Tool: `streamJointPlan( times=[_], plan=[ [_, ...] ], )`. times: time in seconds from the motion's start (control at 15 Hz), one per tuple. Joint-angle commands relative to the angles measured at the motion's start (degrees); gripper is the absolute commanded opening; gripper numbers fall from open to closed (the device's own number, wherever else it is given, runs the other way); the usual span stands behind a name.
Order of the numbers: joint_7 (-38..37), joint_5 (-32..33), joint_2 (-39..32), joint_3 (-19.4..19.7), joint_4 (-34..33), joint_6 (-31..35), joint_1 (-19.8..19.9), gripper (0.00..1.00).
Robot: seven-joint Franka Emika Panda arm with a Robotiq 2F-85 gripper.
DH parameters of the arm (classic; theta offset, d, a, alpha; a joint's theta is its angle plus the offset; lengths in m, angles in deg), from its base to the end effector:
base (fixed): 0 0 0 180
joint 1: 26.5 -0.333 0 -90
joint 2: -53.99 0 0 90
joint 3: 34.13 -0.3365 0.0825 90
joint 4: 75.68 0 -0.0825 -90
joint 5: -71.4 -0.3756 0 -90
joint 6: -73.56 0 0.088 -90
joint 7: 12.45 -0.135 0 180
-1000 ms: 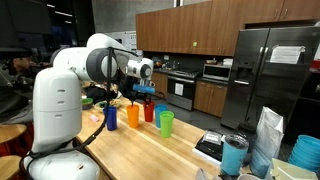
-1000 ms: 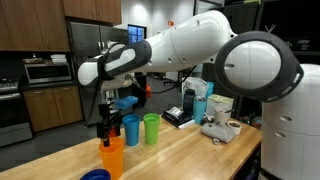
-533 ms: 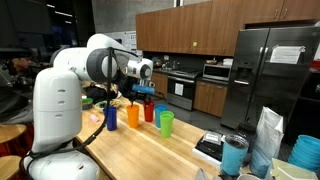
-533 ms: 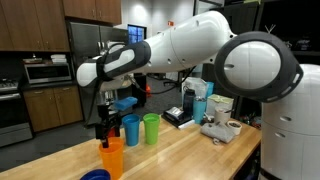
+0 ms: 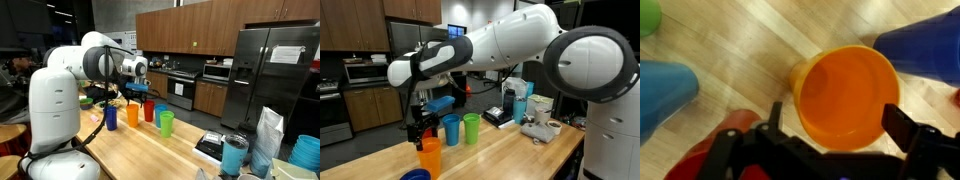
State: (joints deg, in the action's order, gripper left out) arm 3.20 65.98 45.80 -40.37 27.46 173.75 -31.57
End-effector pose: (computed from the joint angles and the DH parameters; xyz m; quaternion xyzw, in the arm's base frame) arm 0.5571 0.1203 0.4462 -0.9694 -0.2194 0.0945 0.0569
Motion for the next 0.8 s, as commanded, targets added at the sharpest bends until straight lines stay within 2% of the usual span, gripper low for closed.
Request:
streamJointPlan(
  times=[0.0, 0.73],
  plan=[
    [-0.6, 0.1, 0.3, -0.1, 0.1, -0.2, -0.1, 1.0],
    [0.1, 0.0, 0.9, 0.1, 1.9, 0.7, 0.2, 1.0]
  ],
)
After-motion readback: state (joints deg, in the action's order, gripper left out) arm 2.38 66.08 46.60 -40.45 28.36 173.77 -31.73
